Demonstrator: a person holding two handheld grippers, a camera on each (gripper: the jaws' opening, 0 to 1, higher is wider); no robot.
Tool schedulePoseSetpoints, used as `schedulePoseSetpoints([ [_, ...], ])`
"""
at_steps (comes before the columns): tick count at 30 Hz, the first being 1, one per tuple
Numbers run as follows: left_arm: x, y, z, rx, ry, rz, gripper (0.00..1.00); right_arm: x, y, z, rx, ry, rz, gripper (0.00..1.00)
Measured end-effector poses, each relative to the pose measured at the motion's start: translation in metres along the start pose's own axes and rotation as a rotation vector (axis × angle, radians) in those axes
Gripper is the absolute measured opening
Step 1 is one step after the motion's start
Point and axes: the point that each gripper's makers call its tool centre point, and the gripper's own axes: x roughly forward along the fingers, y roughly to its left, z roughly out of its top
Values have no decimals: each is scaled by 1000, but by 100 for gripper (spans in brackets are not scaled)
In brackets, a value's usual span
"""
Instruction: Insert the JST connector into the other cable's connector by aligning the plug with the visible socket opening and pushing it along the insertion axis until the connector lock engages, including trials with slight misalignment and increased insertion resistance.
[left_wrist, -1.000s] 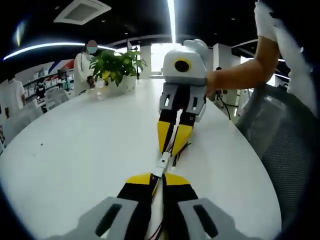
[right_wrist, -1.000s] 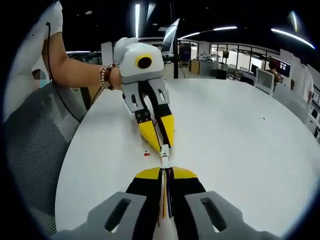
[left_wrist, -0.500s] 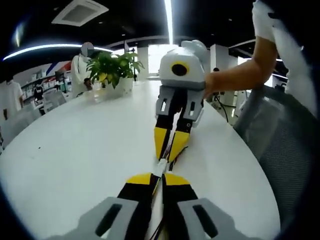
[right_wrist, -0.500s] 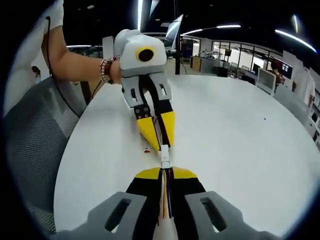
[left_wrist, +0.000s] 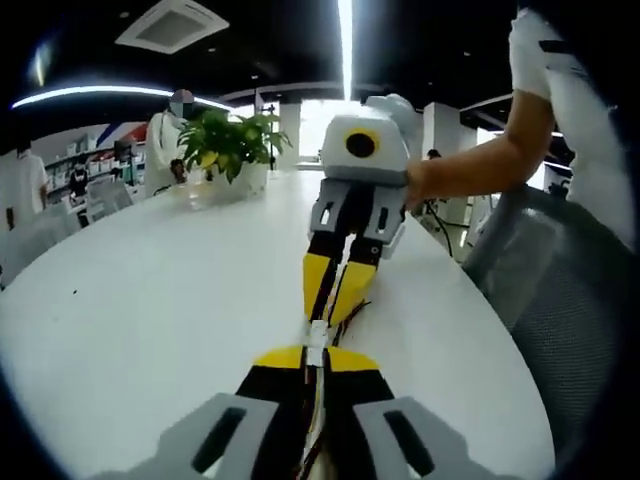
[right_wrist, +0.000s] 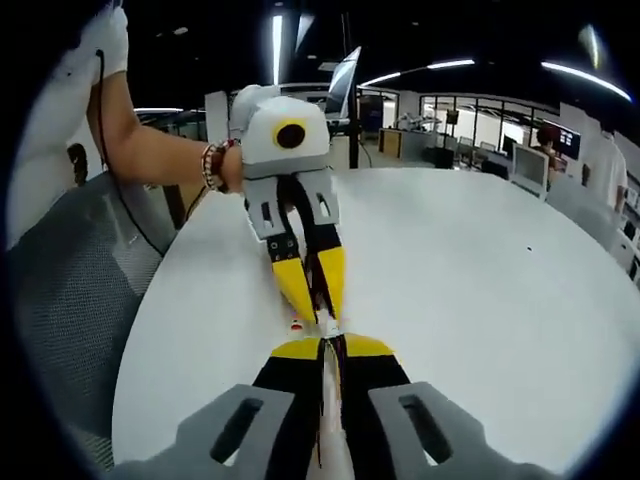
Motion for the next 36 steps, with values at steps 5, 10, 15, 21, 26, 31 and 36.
schedulePoseSetpoints([
  [5, 20, -3, 11, -4, -19, -1, 0, 16, -7, -3, -60, 34, -37, 0],
  [10, 3, 3, 8, -5, -18, 26, 0, 13, -20, -10, -4, 10, -86, 0],
  [15, -7, 17, 9, 27, -10, 87, 0, 3, -32, -4, 26, -15, -136, 0],
  [21, -12, 35, -1, 88, 84, 176, 0, 0, -34, -8, 42, 3, -147, 0],
  [26, -12, 39, -10, 133, 140, 201, 0, 1, -30, -9, 53, 12, -131, 0],
  [31, -10, 39, -13, 127, 146, 199, 0, 1, -25, -14, 50, 35, -115, 0],
  [36, -13, 43, -17, 129, 155, 219, 0, -2, -22, -16, 60, 38, -104, 0],
])
